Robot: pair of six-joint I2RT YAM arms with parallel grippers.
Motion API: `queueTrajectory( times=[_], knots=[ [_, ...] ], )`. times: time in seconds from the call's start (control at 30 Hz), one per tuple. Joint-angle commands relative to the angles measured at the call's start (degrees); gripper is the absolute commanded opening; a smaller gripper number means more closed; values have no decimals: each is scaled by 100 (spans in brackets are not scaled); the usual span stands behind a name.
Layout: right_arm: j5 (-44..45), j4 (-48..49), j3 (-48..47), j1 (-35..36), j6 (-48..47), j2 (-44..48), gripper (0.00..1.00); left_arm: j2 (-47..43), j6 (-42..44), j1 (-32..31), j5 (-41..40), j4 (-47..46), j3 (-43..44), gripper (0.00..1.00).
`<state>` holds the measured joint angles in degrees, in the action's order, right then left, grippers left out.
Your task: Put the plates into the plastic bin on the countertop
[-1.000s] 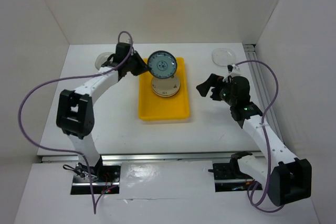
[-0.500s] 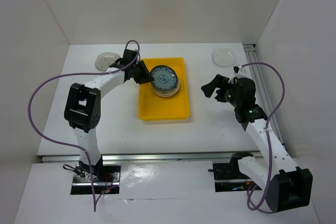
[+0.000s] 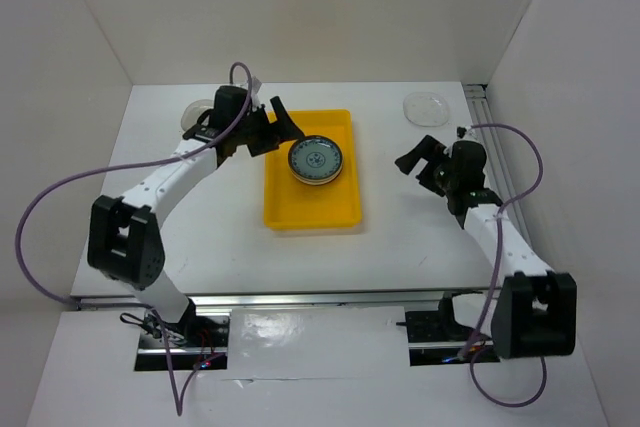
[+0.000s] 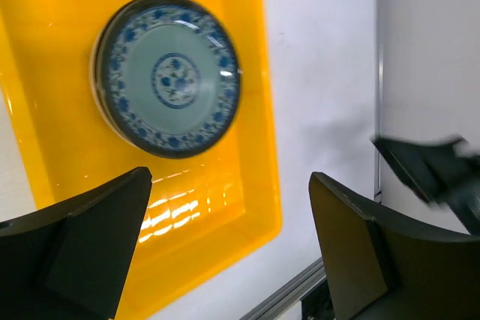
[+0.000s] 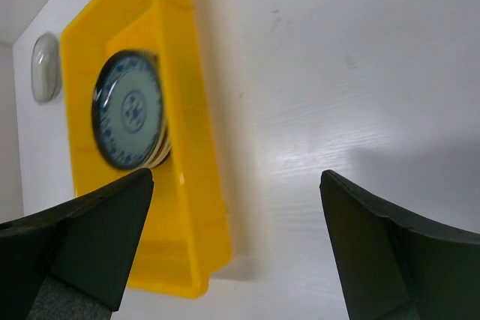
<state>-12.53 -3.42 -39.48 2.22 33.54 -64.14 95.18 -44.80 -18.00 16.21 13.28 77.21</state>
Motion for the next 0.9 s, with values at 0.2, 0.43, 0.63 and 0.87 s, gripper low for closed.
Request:
queueTrajectory(
  times=[0.2,0.43,0.63,0.87],
  knots=[
    [32,2748,-217,-1319,1504,-2514,100,-1984,1173,-247,-531,1430,-302,100],
    [848,2979,-1394,-1320,1726,-3938,100,-2969,1886,-178,-688,2328,-672,100],
    [1174,1847,-3194,-1320,1665,-5467,91,-3654,1975,130,-409,1996,-1435,100],
    [1412,808,-4340,-1320,1665,-6663,78,-3717,1852,832,251,1722,-1947,100]
  ],
)
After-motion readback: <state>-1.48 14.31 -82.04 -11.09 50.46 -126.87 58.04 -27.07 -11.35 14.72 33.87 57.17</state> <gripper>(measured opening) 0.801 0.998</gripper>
